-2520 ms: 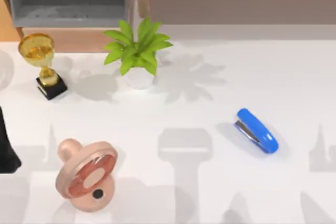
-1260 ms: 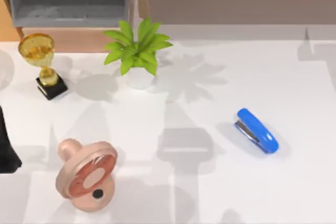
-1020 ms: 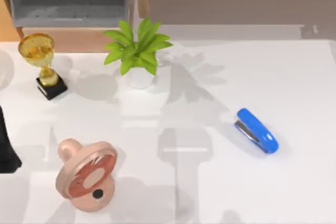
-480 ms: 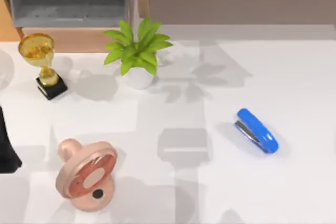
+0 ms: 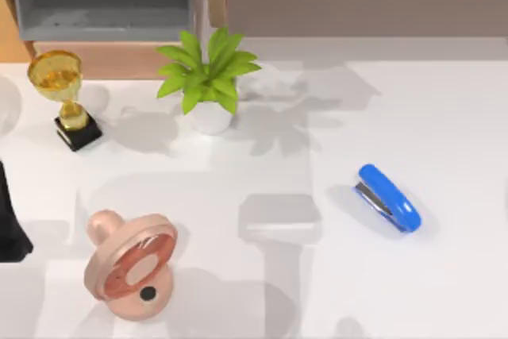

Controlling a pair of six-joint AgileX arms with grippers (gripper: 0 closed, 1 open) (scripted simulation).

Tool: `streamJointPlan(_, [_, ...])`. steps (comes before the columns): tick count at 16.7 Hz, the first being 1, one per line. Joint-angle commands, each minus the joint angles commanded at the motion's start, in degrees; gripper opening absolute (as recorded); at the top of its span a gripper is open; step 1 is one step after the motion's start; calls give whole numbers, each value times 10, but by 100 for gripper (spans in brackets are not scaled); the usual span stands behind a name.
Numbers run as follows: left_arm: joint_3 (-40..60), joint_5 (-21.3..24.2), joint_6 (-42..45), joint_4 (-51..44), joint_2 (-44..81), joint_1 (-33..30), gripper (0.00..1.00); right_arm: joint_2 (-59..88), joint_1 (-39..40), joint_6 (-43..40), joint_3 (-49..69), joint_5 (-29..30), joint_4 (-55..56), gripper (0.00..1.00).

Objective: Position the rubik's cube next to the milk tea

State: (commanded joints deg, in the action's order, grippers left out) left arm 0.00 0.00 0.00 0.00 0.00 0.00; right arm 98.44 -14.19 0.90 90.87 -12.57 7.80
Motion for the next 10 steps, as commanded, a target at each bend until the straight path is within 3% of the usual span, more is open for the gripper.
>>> streamJointPlan(4, [0,0,0,0,0,0,100,65,10,0,79,11,-13,100])
streamJointPlan(9, [0,0,0,0,0,0,100,77,11,0,91,12,-15,100])
streamJointPlan(10, [0,0,0,0,0,0,100,77,11,0,91,12,-15,92])
